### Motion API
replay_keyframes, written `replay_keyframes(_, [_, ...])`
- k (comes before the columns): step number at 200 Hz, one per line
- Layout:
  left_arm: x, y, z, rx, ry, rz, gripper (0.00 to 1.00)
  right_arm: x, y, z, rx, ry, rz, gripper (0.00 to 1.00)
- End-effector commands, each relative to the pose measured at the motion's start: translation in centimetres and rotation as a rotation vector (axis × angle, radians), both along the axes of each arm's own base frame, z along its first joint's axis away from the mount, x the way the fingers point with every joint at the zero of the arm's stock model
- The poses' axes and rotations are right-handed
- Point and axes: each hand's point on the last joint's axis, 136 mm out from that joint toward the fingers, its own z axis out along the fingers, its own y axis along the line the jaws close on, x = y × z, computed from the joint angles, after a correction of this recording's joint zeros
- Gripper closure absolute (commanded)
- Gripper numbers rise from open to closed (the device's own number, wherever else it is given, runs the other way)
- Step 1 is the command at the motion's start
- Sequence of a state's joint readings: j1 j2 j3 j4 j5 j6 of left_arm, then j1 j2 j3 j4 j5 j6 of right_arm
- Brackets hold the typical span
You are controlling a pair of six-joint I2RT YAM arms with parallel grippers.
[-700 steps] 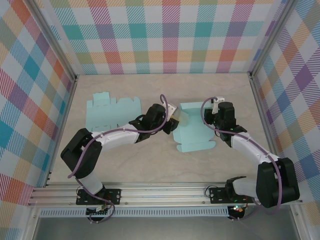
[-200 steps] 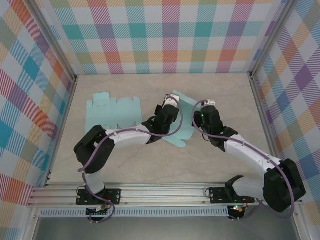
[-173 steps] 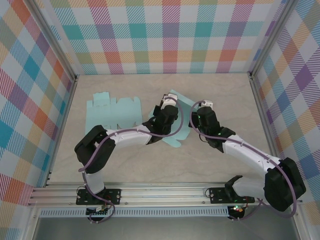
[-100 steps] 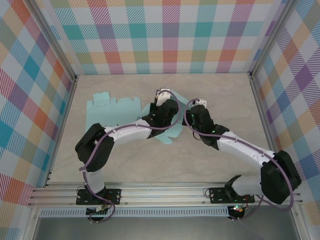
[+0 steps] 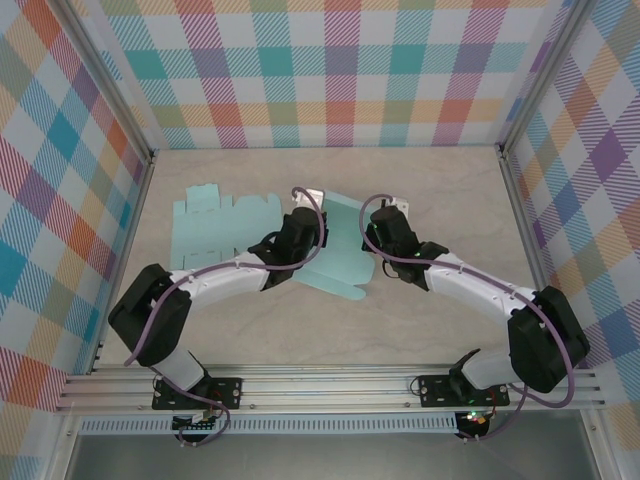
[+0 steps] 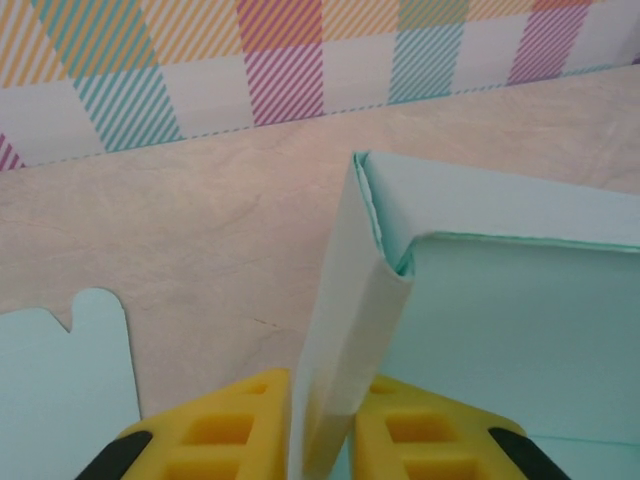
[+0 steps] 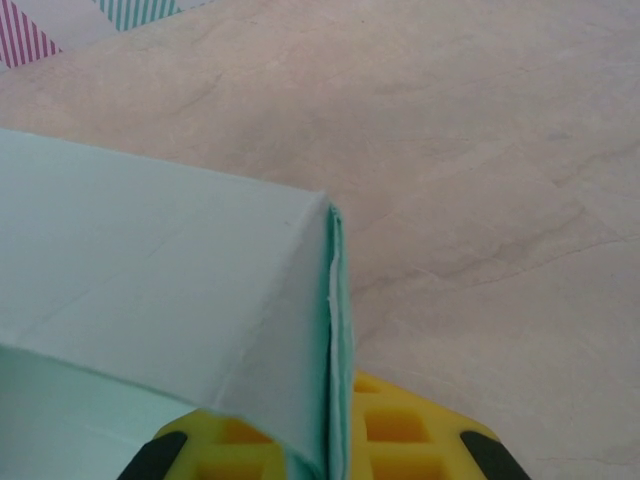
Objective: Fold the paper box
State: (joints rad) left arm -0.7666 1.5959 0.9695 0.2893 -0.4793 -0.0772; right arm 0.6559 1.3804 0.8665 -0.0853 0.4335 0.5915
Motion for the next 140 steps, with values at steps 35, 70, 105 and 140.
replay_keyframes(35, [-0.6, -0.1, -0.3, 0.011, -0.007, -0.056, 0.73, -0.6, 0.7, 1.0, 0.044, 0.02, 0.017, 1.0])
replay_keyframes(70, [-0.1, -0.4, 0.5, 0.027, -0.045, -0.061, 0.72, -1.2, 0.8, 1.0, 0.062, 0.032, 0.032, 1.0])
replay_keyframes(105, [1.1, -0.1, 1.4, 0.061, -0.075, -0.004, 0.87, -1.5, 0.6, 0.8, 0.054, 0.043, 0.039, 1.0])
replay_keyframes(140, [1.0, 0.8, 1.7, 0.111, -0.098, 0.139, 0.94, -1.8, 0.2, 0.0, 0.033, 0.059, 0.028, 1.0])
